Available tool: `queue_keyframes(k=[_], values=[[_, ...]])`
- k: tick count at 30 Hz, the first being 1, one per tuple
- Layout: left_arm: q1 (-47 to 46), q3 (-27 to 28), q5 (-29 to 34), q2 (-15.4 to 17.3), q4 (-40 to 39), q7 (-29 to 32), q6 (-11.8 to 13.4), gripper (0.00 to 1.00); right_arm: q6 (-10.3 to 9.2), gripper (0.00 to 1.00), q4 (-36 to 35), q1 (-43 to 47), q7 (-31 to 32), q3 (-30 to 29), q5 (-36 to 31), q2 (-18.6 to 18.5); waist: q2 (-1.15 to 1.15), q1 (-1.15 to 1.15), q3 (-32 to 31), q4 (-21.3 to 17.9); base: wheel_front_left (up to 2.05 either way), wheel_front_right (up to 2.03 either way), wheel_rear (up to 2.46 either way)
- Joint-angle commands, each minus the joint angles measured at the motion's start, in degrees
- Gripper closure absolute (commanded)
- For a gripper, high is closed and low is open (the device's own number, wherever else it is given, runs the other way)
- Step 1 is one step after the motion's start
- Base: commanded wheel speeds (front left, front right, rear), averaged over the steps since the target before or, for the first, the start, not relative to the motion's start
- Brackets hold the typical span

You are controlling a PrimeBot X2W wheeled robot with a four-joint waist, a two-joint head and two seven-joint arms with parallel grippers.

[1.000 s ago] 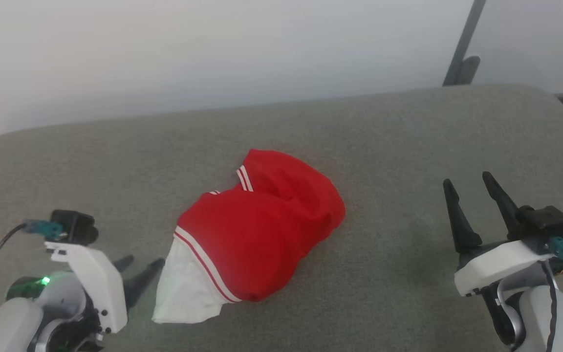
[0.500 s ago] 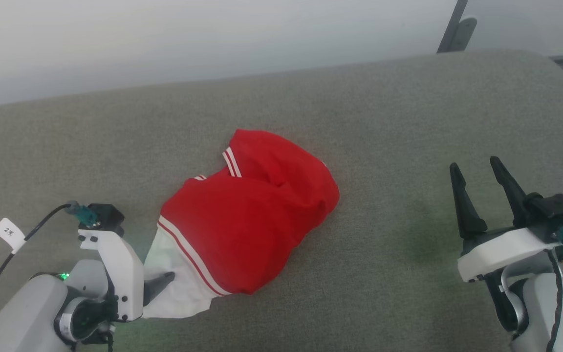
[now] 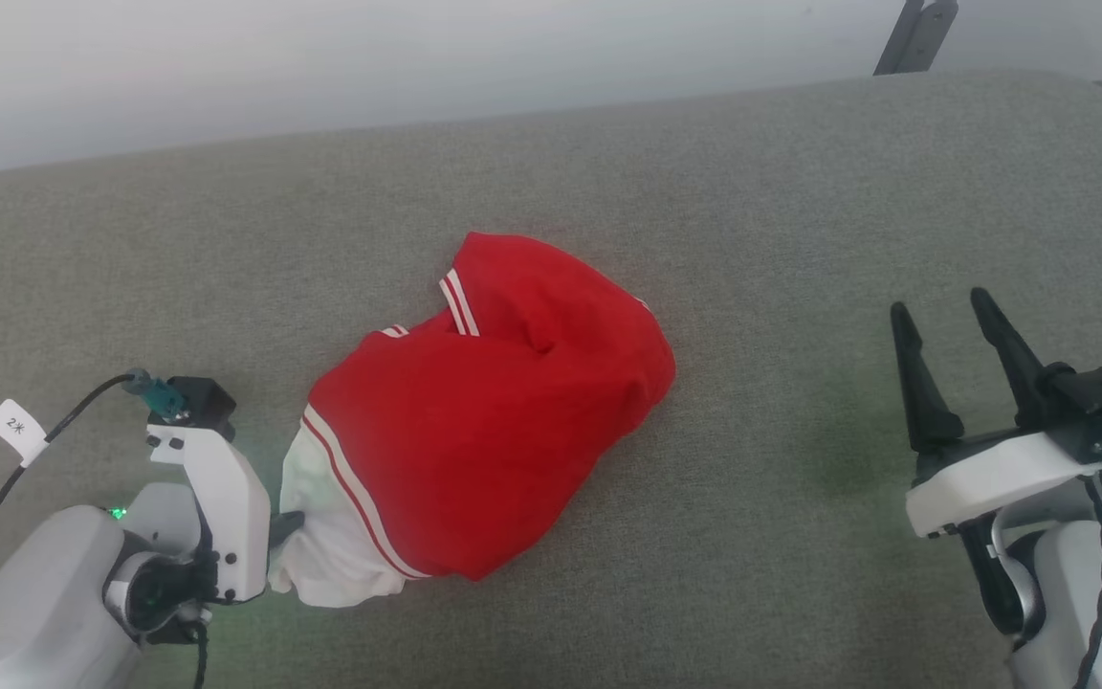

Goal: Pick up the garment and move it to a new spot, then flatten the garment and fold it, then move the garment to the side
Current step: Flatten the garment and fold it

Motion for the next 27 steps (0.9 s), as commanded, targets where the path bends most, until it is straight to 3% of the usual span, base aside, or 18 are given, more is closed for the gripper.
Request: queue_keyframes(k=[1, 10, 18, 23, 27], values=[[0.70, -0.65, 0.66, 0.94, 1.17, -0.04, 0.00, 1.00, -0.08, 0.00, -0.26, -0.17, 0.21, -0.21, -0.14, -0.07, 0.00, 0.00, -0.25, 0.20, 0.00, 0.00, 0.00], [-2.16, 1.38, 3.43, 8.81, -1.05, -0.60, 0.22, 1.00, -0.09, 0.00, -0.90, 0.77, 0.90, -0.86, -0.62, -0.15, 0.00, 0.00, -0.61, 1.00, 0.00, 0.00, 0.00], [-2.50, 1.85, 7.35, 16.08, 0.18, -1.33, 2.70, 1.00, -0.09, 0.00, -1.41, 0.95, 1.54, 0.12, -0.46, -0.26, 0.00, 0.00, -0.60, 0.81, 0.00, 0.00, 0.00], [-2.02, 1.66, 8.97, 16.61, 4.07, -3.57, 4.17, 1.00, -0.08, 0.00, -1.89, 0.91, 2.01, 0.64, -0.23, -0.70, 0.00, 0.00, -0.05, 0.41, 0.00, 0.00, 0.00], [-2.18, 1.53, 8.80, 14.63, 7.70, -6.22, 3.42, 1.00, -0.08, 0.00, -2.52, 0.58, 2.50, 0.77, -0.10, -1.02, 0.00, 0.00, 0.89, 0.26, 0.00, 0.00, 0.00]])
